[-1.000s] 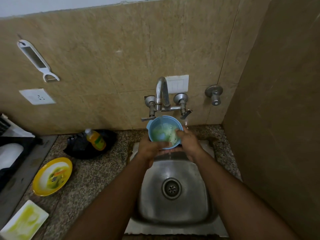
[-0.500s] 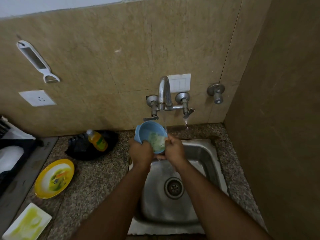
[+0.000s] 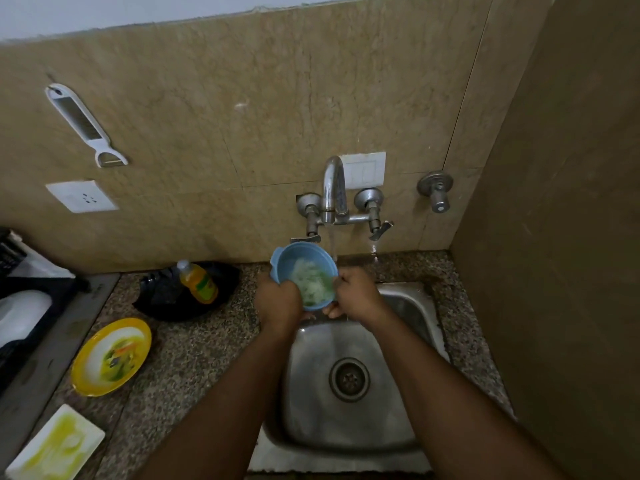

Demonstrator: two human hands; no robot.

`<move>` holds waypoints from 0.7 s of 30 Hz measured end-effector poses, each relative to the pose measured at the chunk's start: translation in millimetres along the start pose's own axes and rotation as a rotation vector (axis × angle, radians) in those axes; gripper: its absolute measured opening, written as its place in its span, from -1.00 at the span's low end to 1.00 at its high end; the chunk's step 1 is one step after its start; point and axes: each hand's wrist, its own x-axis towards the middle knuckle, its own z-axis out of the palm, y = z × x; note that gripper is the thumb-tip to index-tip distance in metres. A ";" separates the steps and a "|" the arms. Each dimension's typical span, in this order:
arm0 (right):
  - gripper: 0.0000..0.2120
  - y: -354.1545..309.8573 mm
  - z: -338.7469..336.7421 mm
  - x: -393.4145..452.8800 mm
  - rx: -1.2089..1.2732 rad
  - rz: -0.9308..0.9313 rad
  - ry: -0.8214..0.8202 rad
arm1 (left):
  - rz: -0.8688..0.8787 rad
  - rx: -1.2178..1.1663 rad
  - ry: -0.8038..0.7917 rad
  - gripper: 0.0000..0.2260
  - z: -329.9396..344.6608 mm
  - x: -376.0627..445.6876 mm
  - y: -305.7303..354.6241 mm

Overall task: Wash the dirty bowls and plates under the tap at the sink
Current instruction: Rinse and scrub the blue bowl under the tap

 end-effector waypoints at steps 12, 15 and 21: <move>-0.49 -0.3 -8.3 21.7 -0.168 -0.132 0.272 | -0.108 -0.047 -0.268 -0.56 -6.4 0.2 17.8; -0.53 -4.8 -11.5 31.0 -0.050 -0.081 0.234 | -0.163 -0.060 -0.347 -0.61 -11.5 -5.5 23.1; -0.45 -14.9 -15.0 28.1 -0.218 -0.030 0.239 | -0.258 -0.013 -0.394 -0.68 -19.5 -12.4 25.7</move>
